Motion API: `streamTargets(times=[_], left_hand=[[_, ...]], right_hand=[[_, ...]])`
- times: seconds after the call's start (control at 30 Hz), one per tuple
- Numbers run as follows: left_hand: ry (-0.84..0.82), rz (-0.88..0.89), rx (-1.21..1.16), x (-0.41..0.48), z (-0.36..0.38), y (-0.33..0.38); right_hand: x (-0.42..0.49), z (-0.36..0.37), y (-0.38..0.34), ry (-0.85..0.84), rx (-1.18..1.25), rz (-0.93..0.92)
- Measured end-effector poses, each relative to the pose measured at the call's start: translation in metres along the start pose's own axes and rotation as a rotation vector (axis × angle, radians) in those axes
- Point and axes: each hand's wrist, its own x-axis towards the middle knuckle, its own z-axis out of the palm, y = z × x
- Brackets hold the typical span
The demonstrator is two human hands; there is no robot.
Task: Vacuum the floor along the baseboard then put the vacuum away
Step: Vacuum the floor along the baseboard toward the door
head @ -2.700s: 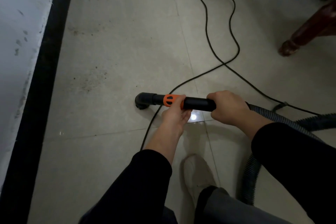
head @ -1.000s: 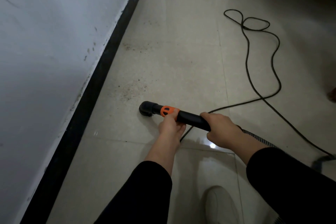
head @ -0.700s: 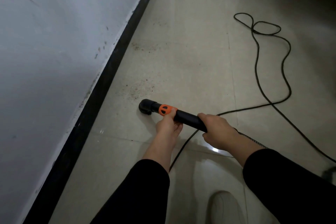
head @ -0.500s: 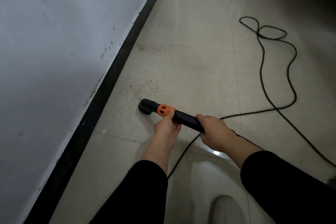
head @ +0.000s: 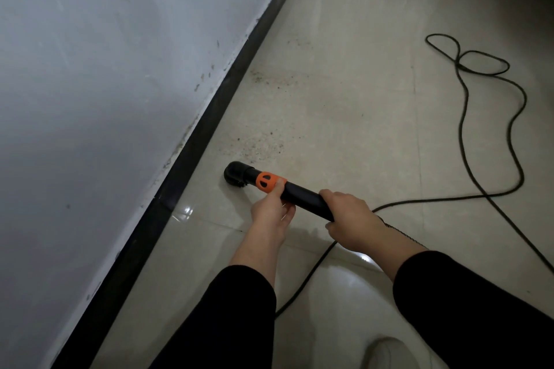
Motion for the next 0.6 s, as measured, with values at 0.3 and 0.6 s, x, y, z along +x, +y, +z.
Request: streamTargets(times=[0.3, 0.6], left_hand=[[0.05, 0.028, -0.036, 0.007, -0.019, 0.018], [0.081, 0.075, -0.056, 0.019, -0.03, 0.034]], right_hand=[[0.016, 0.004, -0.023, 0.0, 0.01, -0.068], [0.027, 0.018, -0.042, 0.09, 0.006, -0.135]])
